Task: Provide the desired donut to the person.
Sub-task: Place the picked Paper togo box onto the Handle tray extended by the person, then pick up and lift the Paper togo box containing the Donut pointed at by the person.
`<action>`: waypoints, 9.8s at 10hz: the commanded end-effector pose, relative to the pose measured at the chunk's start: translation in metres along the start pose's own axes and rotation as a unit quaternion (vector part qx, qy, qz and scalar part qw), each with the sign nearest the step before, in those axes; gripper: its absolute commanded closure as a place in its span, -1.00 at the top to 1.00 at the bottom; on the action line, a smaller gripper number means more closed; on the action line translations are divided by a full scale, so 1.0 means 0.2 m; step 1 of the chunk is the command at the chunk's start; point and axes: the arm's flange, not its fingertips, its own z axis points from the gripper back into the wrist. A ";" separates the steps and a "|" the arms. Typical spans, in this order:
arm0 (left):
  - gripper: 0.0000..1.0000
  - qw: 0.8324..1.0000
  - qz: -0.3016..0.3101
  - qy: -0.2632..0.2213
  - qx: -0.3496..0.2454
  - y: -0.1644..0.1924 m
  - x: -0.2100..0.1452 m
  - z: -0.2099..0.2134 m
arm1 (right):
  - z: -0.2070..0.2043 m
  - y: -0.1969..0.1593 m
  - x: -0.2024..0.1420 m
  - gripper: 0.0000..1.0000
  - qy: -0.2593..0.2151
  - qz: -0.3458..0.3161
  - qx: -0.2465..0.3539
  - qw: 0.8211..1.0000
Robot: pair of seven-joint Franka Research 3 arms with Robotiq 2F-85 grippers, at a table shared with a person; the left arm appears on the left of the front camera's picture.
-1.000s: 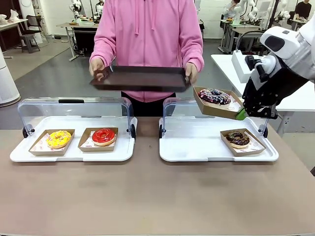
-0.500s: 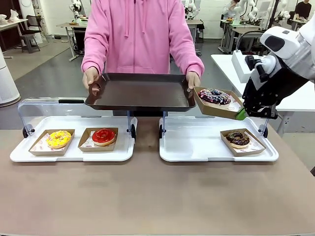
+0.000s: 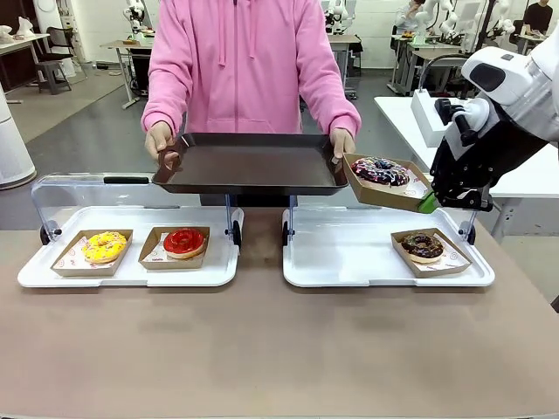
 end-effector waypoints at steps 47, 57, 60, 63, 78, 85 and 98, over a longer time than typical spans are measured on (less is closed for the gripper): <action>1.00 1.000 0.001 -0.009 -0.003 0.00 0.00 0.00 | -0.67 -0.93 0.87 1.00 0.123 -0.013 0.050 0.991; 1.00 1.000 0.001 -0.009 -0.003 0.00 0.00 0.00 | -0.66 -0.94 0.87 1.00 0.124 -0.012 0.058 0.991; 1.00 1.000 0.001 -0.009 -0.003 0.00 0.00 0.00 | -0.34 -0.92 0.29 1.00 -0.027 -0.055 0.098 0.993; 1.00 1.000 0.001 -0.009 -0.003 0.00 0.00 0.00 | -0.10 -0.75 -0.28 1.00 -0.152 -0.131 0.056 0.978; 1.00 1.000 0.001 -0.009 -0.003 0.00 0.00 0.00 | 0.14 -0.40 -0.60 1.00 -0.209 -0.320 0.055 0.922; 1.00 1.000 0.001 -0.009 -0.003 0.00 0.00 0.00 | 0.14 -0.38 -0.63 1.00 -0.226 -0.290 0.041 0.929; 1.00 1.000 0.001 -0.009 -0.003 0.00 0.00 0.00 | 0.14 -0.38 -0.63 1.00 -0.226 -0.290 0.041 0.929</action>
